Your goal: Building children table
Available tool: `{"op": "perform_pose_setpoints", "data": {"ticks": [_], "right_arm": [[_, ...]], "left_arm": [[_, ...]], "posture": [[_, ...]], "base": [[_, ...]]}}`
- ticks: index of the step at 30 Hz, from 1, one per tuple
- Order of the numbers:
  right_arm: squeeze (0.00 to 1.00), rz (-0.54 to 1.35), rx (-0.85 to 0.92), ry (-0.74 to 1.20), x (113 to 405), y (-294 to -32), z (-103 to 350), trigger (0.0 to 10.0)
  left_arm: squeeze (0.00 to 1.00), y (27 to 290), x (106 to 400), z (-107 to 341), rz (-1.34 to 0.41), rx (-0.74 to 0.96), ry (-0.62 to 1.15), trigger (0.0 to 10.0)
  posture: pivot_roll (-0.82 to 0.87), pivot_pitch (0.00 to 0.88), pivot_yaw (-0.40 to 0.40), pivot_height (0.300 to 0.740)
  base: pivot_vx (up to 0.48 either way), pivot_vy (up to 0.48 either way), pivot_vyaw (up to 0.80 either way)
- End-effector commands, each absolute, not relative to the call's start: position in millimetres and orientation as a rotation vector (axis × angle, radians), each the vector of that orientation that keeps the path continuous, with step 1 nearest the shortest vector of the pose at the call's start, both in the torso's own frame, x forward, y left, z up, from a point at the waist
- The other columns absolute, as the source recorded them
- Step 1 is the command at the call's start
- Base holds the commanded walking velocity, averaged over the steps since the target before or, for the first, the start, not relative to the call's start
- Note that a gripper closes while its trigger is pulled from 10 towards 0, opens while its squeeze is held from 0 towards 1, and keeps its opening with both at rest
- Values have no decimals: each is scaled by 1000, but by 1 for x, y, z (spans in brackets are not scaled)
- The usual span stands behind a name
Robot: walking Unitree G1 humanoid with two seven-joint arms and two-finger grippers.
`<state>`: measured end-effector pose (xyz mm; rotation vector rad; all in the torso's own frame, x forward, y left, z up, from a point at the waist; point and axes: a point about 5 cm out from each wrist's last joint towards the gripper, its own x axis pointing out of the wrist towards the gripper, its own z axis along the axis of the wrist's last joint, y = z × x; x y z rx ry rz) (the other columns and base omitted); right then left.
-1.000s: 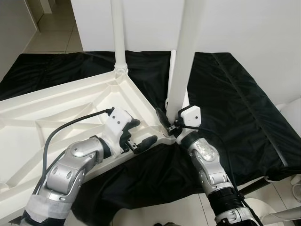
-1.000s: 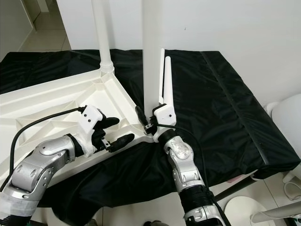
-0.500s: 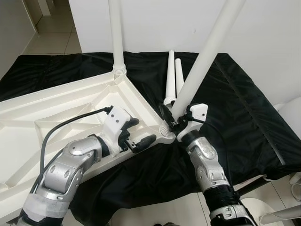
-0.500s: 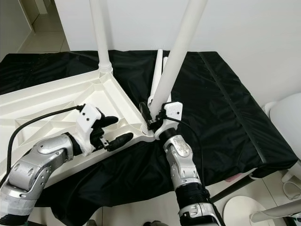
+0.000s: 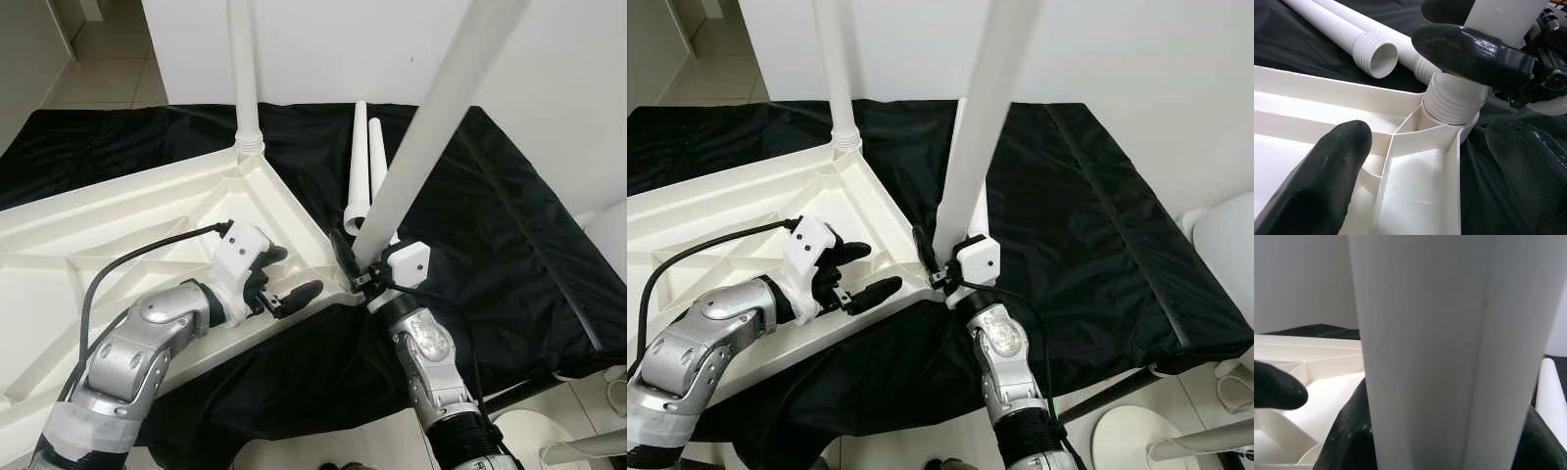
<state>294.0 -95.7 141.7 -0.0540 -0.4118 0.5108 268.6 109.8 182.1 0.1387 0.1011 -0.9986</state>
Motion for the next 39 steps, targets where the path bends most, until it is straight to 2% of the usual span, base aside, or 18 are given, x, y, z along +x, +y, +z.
{"op": "perform_pose_setpoints", "data": {"ticks": [1, 15, 21, 28, 39], "right_arm": [[0, 523, -65, -256, 290, -97, 111, 10000], [0, 616, -36, -141, 302, -92, 109, 10000], [0, 652, 50, -51, 305, -91, 106, 10000], [0, 583, 93, 39, 312, -101, 99, 10000], [0, 536, 43, -20, 309, -100, 104, 10000]], "left_arm": [[0, 109, 268, 188, -1015, 144, 83, 10000], [0, 111, 270, 191, -1008, 153, 81, 10000], [0, 111, 270, 191, -1003, 153, 77, 10000], [0, 112, 271, 192, -996, 151, 75, 10000], [0, 112, 271, 192, -993, 152, 74, 10000]], "posture": [[76, 119, -20, 740], [78, 118, -21, 740], [79, 118, -28, 740], [79, 118, -31, 740], [76, 118, -34, 740]], "base": [[0, 0, 0], [0, 0, 0], [0, 0, 0], [0, 0, 0], [0, 0, 0]]}}
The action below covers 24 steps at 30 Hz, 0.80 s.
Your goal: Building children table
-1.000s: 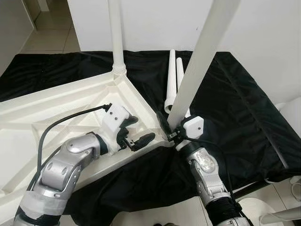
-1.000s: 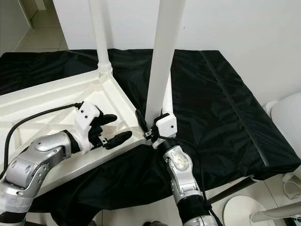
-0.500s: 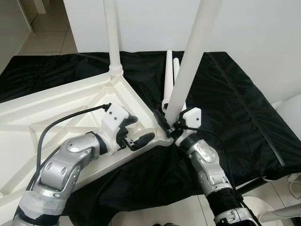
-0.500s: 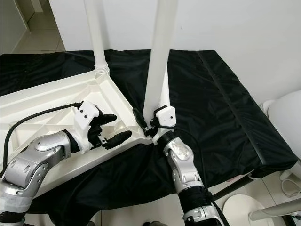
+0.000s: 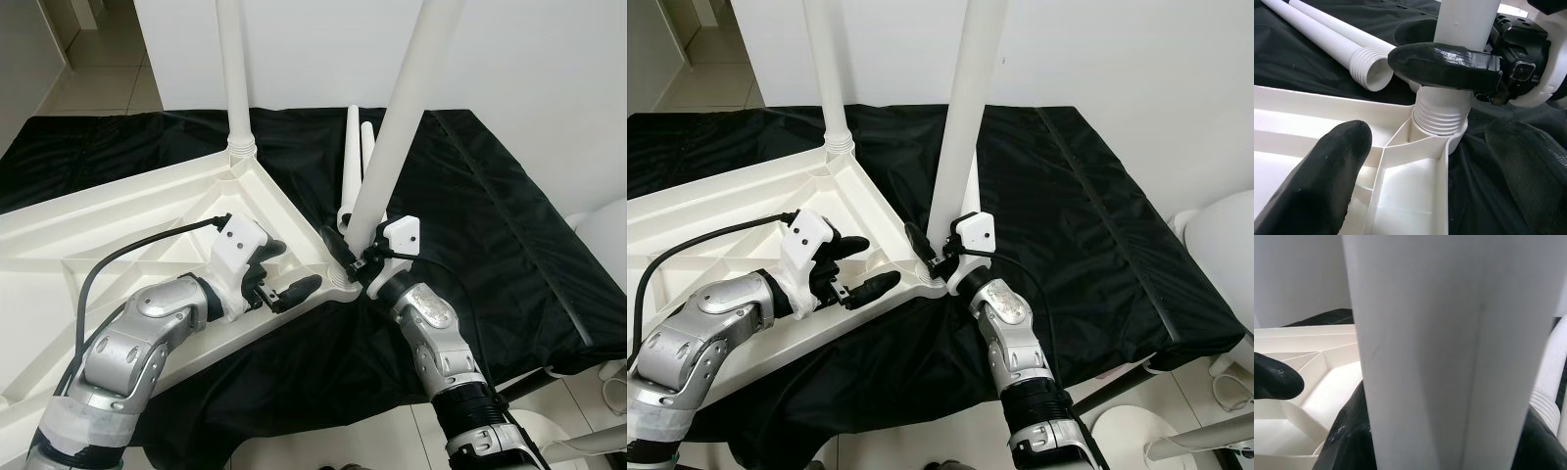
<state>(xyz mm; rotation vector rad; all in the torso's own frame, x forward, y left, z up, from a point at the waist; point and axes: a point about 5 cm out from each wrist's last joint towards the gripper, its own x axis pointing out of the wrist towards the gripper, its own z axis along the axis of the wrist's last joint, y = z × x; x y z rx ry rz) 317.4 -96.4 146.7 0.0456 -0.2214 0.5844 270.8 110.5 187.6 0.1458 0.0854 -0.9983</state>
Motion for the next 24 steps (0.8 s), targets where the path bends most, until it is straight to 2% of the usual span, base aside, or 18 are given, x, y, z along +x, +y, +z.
{"op": "perform_pose_setpoints", "data": {"ticks": [1, 5, 7, 13, 18, 24], "right_arm": [[0, 489, 40, -41, 310, -99, 107, 10000], [0, 401, 65, -82, 310, -93, 114, 10000], [0, 246, 115, -96, 312, -87, 122, 10000], [0, 90, 191, -73, 311, -75, 126, 10000], [0, 134, 188, -82, 307, -62, 129, 10000], [0, 129, 154, -104, 307, -64, 131, 10000]], "left_arm": [[0, 113, 271, 192, -990, 153, 74, 10000], [0, 114, 271, 192, -987, 152, 74, 10000], [0, 113, 271, 192, -988, 153, 72, 10000], [0, 111, 271, 192, -992, 152, 69, 10000], [0, 110, 271, 191, -1000, 146, 67, 10000], [0, 109, 271, 191, -1001, 147, 66, 10000]], "posture": [[77, 117, -34, 740], [77, 116, -35, 740], [77, 114, -36, 740], [76, 107, -43, 740], [76, 98, -49, 740], [77, 88, -52, 740]], "base": [[0, 0, 0], [0, 0, 0], [0, 0, 0], [0, 0, 0], [0, 0, 0], [0, 0, 0]]}}
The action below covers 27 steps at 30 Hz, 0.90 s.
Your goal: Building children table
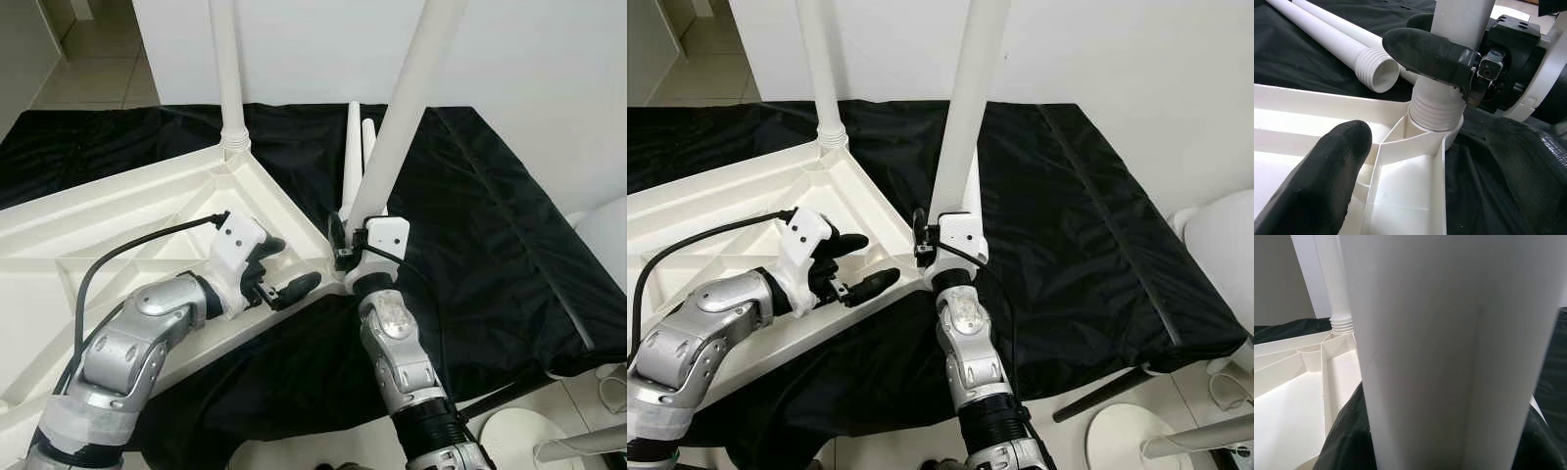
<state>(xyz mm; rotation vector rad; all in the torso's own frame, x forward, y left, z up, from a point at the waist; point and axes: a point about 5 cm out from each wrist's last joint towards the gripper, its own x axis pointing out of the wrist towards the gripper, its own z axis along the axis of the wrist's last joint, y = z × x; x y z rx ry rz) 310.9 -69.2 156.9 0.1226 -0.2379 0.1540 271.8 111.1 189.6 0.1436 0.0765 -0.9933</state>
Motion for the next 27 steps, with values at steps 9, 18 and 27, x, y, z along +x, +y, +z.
{"op": "perform_pose_setpoints", "data": {"ticks": [9, 18, 27], "right_arm": [[1000, 172, 209, -170, 309, -78, 142, 10000], [0, 335, 125, -230, 313, -95, 154, 10000], [0, 556, 14, -212, 316, -109, 153, 10000]], "left_arm": [[0, 104, 269, 189, -1021, 144, 64, 10000], [0, 100, 267, 188, -1038, 141, 65, 10000], [0, 92, 262, 184, -1070, 145, 75, 10000]], "posture": [[77, 68, -56, 740], [72, 63, -54, 740], [67, 62, -49, 740]], "base": [[0, 0, 0], [0, 0, 0], [0, 0, 0]]}}
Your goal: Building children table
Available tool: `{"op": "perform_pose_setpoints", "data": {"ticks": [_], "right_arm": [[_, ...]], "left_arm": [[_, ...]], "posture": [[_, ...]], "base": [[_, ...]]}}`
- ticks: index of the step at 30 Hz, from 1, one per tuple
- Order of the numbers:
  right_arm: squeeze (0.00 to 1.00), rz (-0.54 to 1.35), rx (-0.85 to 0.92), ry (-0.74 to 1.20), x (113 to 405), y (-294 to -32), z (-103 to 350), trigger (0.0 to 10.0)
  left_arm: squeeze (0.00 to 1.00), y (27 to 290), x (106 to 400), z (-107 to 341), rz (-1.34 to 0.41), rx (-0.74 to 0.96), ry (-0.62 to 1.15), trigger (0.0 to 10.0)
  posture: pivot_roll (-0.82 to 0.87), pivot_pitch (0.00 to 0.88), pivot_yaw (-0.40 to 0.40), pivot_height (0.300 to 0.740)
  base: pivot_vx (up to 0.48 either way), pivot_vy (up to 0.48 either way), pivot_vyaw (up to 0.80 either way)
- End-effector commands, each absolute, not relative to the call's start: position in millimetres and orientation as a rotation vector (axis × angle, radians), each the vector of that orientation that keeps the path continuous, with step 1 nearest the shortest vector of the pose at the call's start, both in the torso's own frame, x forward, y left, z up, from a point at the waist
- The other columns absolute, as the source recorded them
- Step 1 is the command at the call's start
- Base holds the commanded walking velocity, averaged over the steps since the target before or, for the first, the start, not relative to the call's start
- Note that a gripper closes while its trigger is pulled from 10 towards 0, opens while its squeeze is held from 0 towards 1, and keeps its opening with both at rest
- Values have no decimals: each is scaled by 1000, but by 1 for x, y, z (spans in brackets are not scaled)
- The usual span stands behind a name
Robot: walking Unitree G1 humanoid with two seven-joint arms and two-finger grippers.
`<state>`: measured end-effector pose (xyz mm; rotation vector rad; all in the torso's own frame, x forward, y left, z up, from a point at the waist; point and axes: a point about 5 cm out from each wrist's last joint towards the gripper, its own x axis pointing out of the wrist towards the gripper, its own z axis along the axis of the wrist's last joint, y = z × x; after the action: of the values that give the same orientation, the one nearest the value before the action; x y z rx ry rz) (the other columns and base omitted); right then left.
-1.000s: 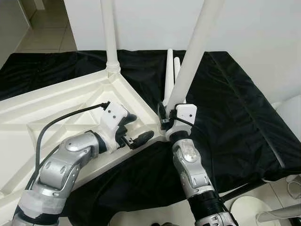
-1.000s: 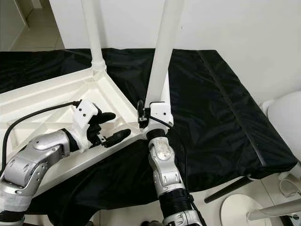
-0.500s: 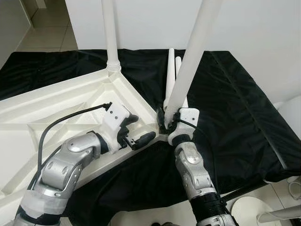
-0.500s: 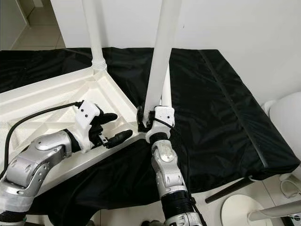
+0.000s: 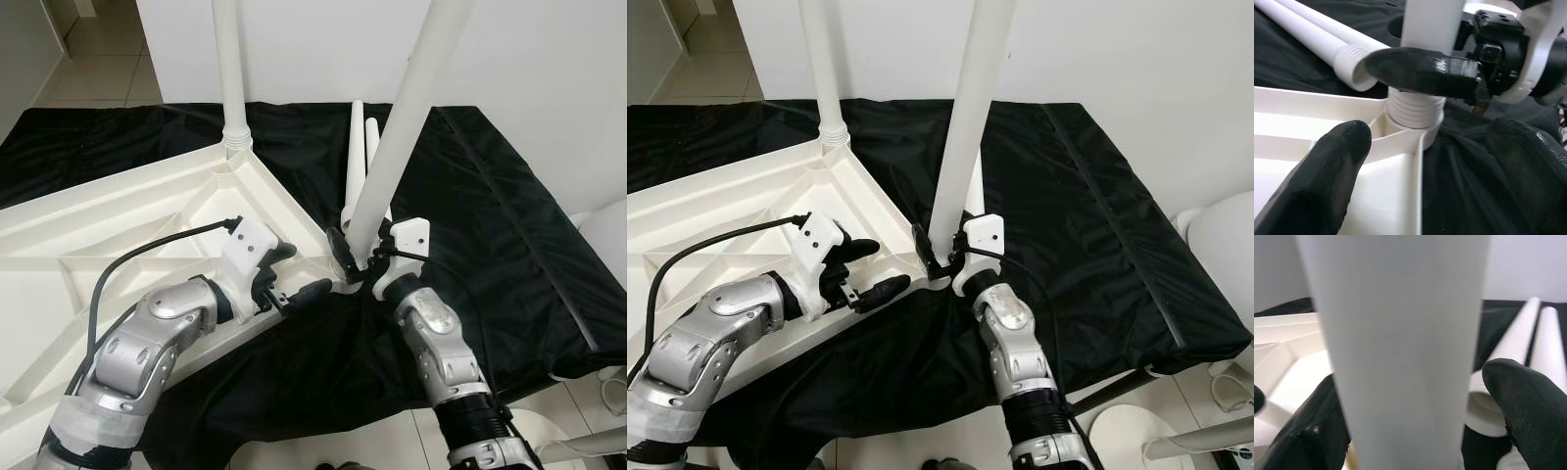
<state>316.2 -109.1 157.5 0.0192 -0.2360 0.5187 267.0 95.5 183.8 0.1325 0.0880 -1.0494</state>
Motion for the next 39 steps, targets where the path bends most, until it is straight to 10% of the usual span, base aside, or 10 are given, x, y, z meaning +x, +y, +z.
{"op": "perform_pose_setpoints", "data": {"ticks": [1, 10, 12, 17, 18, 25, 26, 32, 33, 39], "right_arm": [[0, 601, -8, -207, 318, -112, 153, 10000], [0, 736, -95, -159, 329, -124, 155, 10000], [0, 755, -127, -141, 335, -131, 155, 7961], [0, 772, -155, -121, 339, -138, 155, 6706], [0, 782, -161, -115, 340, -139, 155, 4784], [0, 833, -191, -118, 347, -143, 161, 2824], [0, 838, -186, -113, 347, -143, 161, 0], [0, 834, -177, -101, 350, -146, 160, 0], [0, 811, -182, -92, 351, -148, 158, 10000], [0, 722, -114, -54, 356, -152, 152, 10000]], "left_arm": [[0, 89, 261, 182, -1078, 144, 77, 10000], [0, 84, 261, 182, -1086, 137, 77, 10000], [0, 84, 261, 183, -1083, 138, 74, 10000], [0, 85, 262, 183, -1076, 139, 74, 10000], [0, 86, 262, 183, -1072, 141, 74, 10000], [0, 86, 263, 183, -1063, 144, 70, 10000], [0, 86, 263, 184, -1062, 143, 70, 10000], [0, 86, 264, 184, -1061, 140, 68, 10000], [0, 86, 264, 184, -1060, 140, 68, 10000], [0, 87, 264, 185, -1056, 139, 67, 10000]], "posture": [[66, 62, -49, 740], [64, 68, -50, 740], [68, 70, -52, 740], [69, 72, -53, 740], [70, 73, -54, 740], [72, 81, -57, 740], [72, 81, -57, 740], [72, 81, -57, 740], [71, 82, -60, 740], [71, 86, -61, 740]], "base": [[0, 0, 0], [0, 0, 0], [0, 0, 0], [0, 0, 0], [0, 0, 0], [0, 0, 0], [0, 0, 0], [0, 0, 0], [0, 0, 0], [0, 0, 0]]}}
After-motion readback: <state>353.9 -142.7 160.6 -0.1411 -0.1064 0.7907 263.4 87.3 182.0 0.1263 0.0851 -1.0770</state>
